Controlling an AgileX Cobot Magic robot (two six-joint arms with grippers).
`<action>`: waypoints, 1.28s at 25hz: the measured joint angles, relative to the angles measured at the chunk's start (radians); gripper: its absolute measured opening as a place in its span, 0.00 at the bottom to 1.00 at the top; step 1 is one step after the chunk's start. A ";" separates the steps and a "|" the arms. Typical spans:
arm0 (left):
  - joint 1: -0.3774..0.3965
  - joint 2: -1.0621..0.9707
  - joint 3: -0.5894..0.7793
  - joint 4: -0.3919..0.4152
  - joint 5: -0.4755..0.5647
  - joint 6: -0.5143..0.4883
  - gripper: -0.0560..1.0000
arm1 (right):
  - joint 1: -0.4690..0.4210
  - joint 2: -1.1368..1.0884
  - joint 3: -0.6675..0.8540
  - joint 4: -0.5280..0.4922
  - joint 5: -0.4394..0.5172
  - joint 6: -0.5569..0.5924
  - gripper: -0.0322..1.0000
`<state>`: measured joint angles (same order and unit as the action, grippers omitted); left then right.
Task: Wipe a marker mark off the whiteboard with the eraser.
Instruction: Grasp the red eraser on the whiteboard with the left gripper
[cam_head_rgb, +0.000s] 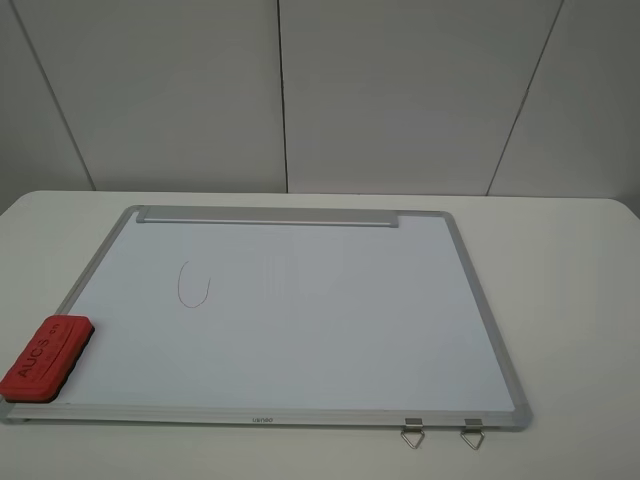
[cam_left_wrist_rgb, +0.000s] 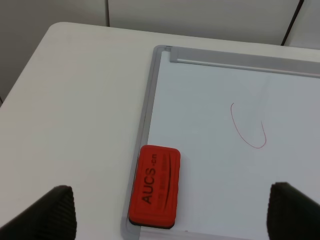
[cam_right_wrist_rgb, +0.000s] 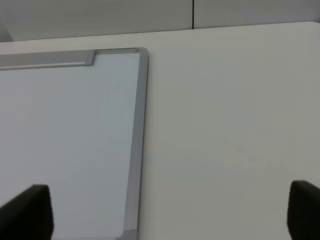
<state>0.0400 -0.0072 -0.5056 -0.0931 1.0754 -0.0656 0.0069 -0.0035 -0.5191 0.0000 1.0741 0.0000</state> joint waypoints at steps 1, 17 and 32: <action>0.000 0.000 0.000 0.000 0.000 0.000 0.75 | 0.000 0.000 0.000 0.000 0.000 0.000 0.83; 0.000 0.000 0.000 0.000 0.000 0.000 0.75 | 0.000 0.000 0.000 0.000 0.000 0.000 0.83; 0.000 0.199 -0.046 0.004 0.031 0.005 0.75 | 0.000 0.000 0.000 0.000 0.000 0.000 0.83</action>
<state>0.0400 0.1913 -0.5518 -0.0891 1.1067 -0.0609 0.0069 -0.0035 -0.5191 0.0000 1.0741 0.0000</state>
